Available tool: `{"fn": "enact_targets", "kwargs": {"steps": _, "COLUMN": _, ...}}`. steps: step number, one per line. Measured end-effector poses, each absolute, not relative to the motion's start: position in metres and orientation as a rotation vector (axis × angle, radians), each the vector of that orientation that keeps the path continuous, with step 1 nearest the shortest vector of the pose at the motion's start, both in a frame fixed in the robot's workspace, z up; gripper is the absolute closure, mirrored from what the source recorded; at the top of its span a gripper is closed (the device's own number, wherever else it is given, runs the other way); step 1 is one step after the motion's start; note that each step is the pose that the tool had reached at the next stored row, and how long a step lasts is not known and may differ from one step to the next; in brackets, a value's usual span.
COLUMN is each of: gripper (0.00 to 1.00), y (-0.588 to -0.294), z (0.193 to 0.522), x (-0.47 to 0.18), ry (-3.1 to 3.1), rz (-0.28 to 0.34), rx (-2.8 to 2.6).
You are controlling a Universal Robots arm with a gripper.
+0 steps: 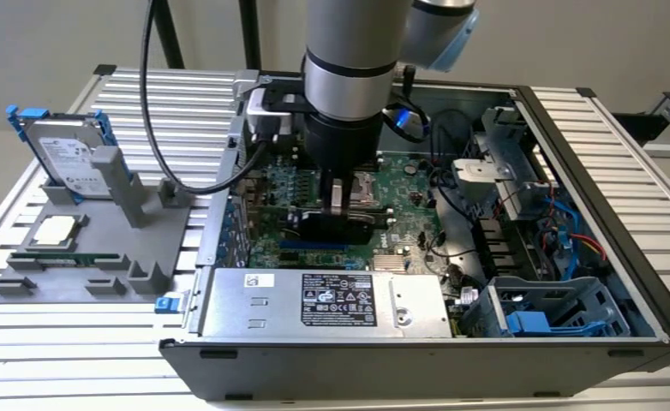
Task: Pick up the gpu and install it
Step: 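Insert the gpu into the slot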
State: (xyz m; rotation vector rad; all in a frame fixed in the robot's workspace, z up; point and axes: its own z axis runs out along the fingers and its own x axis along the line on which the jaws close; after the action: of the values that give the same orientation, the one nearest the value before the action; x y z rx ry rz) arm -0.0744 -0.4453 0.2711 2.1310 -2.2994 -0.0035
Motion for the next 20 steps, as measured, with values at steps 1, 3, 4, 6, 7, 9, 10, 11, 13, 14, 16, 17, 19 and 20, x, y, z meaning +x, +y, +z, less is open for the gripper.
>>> {"fn": "enact_targets", "kwargs": {"steps": 1, "gripper": 1.00, "y": -0.4452, "z": 0.2706, "x": -0.0747, "ry": -2.300, "rz": -0.004, "rx": 2.131}}
{"fn": "enact_targets", "kwargs": {"steps": 3, "gripper": 1.00, "y": -0.4452, "z": 0.2698, "x": -0.0749, "ry": -2.299, "rz": -0.004, "rx": 2.131}}
{"fn": "enact_targets", "kwargs": {"steps": 4, "gripper": 1.00, "y": -0.4452, "z": 0.2693, "x": -0.0752, "ry": -2.299, "rz": -0.004, "rx": 2.131}}
{"fn": "enact_targets", "kwargs": {"steps": 6, "gripper": 1.00, "y": -0.4453, "z": 0.2684, "x": -0.0756, "ry": -2.299, "rz": -0.003, "rx": 2.131}}
{"fn": "enact_targets", "kwargs": {"steps": 7, "gripper": 1.00, "y": -0.4453, "z": 0.2679, "x": -0.0756, "ry": -2.299, "rz": -0.004, "rx": 2.131}}
{"fn": "enact_targets", "kwargs": {"steps": 9, "gripper": 1.00, "y": -0.4453, "z": 0.2673, "x": -0.0757, "ry": -2.299, "rz": -0.003, "rx": 2.131}}
{"fn": "enact_targets", "kwargs": {"steps": 10, "gripper": 1.00, "y": -0.4452, "z": 0.2669, "x": -0.0757, "ry": -2.299, "rz": -0.004, "rx": 2.131}}
{"fn": "enact_targets", "kwargs": {"steps": 11, "gripper": 1.00, "y": -0.4452, "z": 0.2664, "x": -0.0758, "ry": -2.300, "rz": -0.004, "rx": 2.131}}
{"fn": "enact_targets", "kwargs": {"steps": 13, "gripper": 1.00, "y": -0.4451, "z": 0.2656, "x": -0.0760, "ry": -2.299, "rz": -0.004, "rx": 2.131}}
{"fn": "enact_targets", "kwargs": {"steps": 14, "gripper": 1.00, "y": -0.4451, "z": 0.2655, "x": -0.0760, "ry": -2.299, "rz": -0.003, "rx": 2.131}}
{"fn": "enact_targets", "kwargs": {"steps": 16, "gripper": 1.00, "y": -0.4449, "z": 0.2651, "x": -0.0765, "ry": -2.300, "rz": -0.003, "rx": 2.131}}
{"fn": "enact_targets", "kwargs": {"steps": 17, "gripper": 1.00, "y": -0.4448, "z": 0.2649, "x": -0.0766, "ry": -2.299, "rz": -0.004, "rx": 2.131}}
{"fn": "enact_targets", "kwargs": {"steps": 19, "gripper": 1.00, "y": -0.4445, "z": 0.2642, "x": -0.0768, "ry": -2.300, "rz": -0.004, "rx": 2.131}}
{"fn": "enact_targets", "kwargs": {"steps": 20, "gripper": 1.00, "y": -0.4444, "z": 0.2640, "x": -0.0769, "ry": -2.300, "rz": -0.004, "rx": 2.131}}
